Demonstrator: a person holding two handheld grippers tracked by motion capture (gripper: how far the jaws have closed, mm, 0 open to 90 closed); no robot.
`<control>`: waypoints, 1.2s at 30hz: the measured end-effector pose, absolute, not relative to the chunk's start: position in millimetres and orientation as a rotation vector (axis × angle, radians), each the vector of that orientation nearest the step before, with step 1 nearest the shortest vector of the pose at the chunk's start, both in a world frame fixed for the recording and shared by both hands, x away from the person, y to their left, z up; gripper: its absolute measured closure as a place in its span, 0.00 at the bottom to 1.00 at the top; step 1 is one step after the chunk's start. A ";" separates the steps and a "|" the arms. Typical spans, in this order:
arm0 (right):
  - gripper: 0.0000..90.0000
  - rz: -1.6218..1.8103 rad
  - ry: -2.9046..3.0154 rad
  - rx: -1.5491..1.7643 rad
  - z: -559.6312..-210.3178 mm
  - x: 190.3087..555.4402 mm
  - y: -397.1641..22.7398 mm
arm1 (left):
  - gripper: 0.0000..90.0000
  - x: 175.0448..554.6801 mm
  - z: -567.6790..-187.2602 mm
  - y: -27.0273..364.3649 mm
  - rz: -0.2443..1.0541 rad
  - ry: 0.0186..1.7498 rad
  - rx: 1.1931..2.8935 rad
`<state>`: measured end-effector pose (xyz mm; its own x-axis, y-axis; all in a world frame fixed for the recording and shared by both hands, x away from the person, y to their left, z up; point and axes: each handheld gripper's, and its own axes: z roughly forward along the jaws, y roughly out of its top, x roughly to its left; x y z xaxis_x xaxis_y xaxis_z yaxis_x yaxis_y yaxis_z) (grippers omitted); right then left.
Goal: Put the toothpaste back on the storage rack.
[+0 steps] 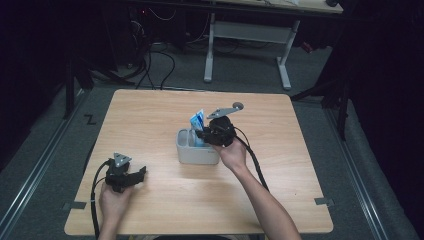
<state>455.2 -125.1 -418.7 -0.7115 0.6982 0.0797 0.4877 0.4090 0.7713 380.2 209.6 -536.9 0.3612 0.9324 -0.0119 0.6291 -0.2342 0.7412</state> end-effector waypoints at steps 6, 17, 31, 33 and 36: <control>0.80 1.190 2.413 1.024 -419.5 454.8 -124.3 | 0.32 380.2 -536.9 209.7 0.586 1.353 1.960; 0.66 1.169 2.403 1.021 -419.9 452.9 -126.4 | 0.32 380.3 -536.8 209.8 0.585 1.353 1.961; 0.54 1.252 2.313 1.044 -408.3 442.1 -154.4 | 0.32 380.3 -536.9 209.9 0.587 1.355 1.959; 0.55 1.250 2.303 1.052 -408.0 440.9 -156.7 | 0.32 380.2 -536.9 209.9 0.587 1.355 1.959; 0.56 1.254 2.281 1.071 -410.0 438.9 -166.3 | 0.32 380.2 -536.9 209.8 0.586 1.357 1.957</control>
<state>438.9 -166.3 -410.0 -0.6648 0.7438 0.0697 0.4574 0.3315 0.8251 380.2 209.8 -536.9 0.3563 0.9343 -0.0139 0.6303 -0.2293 0.7417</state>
